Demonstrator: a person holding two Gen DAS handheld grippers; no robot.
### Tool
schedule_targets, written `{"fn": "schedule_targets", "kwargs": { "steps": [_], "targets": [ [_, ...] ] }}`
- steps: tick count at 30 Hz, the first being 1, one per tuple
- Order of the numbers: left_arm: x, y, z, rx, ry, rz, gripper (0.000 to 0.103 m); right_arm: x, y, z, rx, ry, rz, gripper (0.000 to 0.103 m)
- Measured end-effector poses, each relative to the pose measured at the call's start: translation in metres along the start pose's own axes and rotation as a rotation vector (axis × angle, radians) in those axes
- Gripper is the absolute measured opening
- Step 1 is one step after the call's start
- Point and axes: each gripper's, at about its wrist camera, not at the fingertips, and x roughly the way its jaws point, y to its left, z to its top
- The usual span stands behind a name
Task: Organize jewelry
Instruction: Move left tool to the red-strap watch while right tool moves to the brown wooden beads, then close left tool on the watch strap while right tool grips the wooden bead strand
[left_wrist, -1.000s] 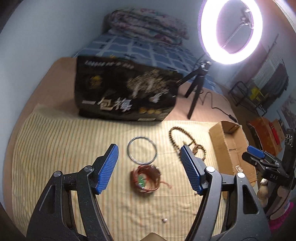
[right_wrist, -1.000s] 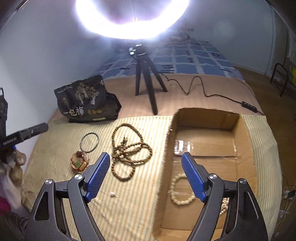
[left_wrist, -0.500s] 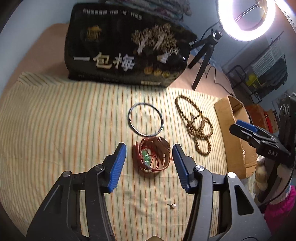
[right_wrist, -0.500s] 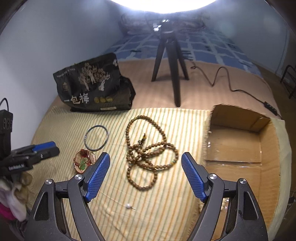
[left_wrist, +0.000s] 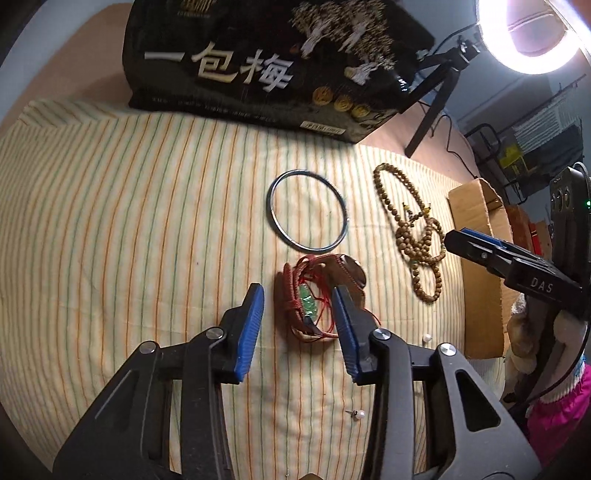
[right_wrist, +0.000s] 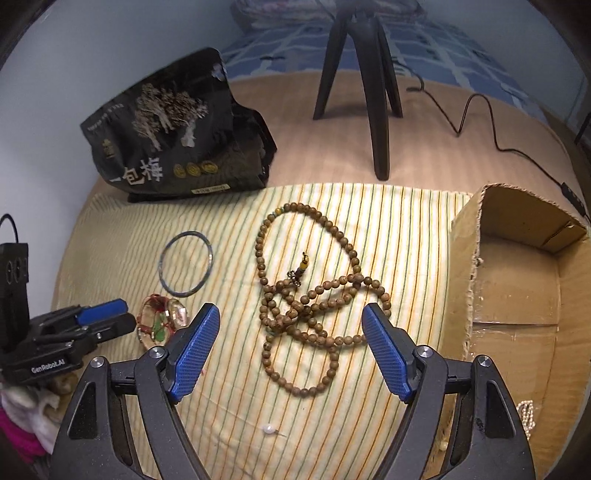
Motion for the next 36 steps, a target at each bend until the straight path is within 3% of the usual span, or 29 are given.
{"fn": "schedule_targets", "kwargs": {
  "steps": [8, 22, 33, 36],
  "targets": [
    [0.008, 0.001, 0.0, 0.004, 0.02, -0.003, 0.028, 0.023, 0.004, 0.003, -0.01, 0.061, -0.017, 0.059],
    [0.026, -0.006, -0.001, 0.018, 0.038, 0.023, 0.019, 0.062, 0.013, 0.017, -0.031, 0.112, -0.059, 0.056],
    [0.028, -0.006, 0.0, 0.025, 0.035, 0.032, 0.014, 0.094, 0.044, 0.031, -0.186, 0.14, -0.13, 0.055],
    [0.028, -0.006, 0.0, 0.03, 0.031, 0.035, 0.013, 0.096, 0.044, 0.029, -0.18, 0.135, -0.119, 0.039]
  ]
}}
